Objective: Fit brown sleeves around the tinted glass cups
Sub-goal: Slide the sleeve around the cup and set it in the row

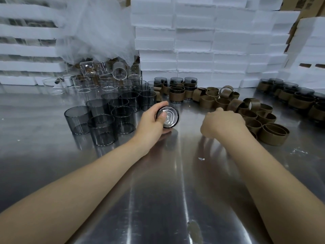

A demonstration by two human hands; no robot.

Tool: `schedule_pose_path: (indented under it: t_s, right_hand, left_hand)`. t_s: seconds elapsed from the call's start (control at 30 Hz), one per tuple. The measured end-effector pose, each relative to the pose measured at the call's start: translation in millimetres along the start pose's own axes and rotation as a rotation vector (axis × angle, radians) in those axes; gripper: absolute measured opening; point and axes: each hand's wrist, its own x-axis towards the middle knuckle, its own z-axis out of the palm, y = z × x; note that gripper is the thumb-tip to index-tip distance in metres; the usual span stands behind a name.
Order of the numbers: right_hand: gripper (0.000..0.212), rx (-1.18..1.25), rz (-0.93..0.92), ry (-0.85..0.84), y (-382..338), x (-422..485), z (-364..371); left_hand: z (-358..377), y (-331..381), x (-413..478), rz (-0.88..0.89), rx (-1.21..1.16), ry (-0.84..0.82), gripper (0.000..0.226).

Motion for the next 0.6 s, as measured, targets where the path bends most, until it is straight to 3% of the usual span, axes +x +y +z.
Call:
schedule_pose_path:
  t_s: [0.13, 0.23, 0.33, 0.4, 0.47, 0.6]
  right_hand:
    - [0.037, 0.125, -0.206, 0.130, -3, 1, 8]
    - [0.048, 0.330, -0.405, 0.211, -9, 8, 9]
    - [0.050, 0.613, -0.488, 0.293, -13, 13, 9]
    - [0.050, 0.745, -0.481, 0.379, -13, 17, 11]
    - [0.047, 0.679, -0.404, 0.443, -10, 20, 14]
    - [0.029, 0.529, -0.199, 0.244, -4, 27, 19]
  left_hand:
    - [0, -1, 0, 0.011, 0.003, -0.002, 0.033]
    - [-1, -1, 1, 0.021, 0.006, -0.002, 0.032]
    - [-1, -1, 0, 0.037, 0.023, -0.011, 0.033]
    - [-1, -2, 0, 0.044, 0.025, -0.010, 0.035]
    - [-1, -2, 0, 0.044, 0.029, -0.009, 0.035]
    - [-2, -2, 1, 0.045, 0.035, 0.005, 0.035]
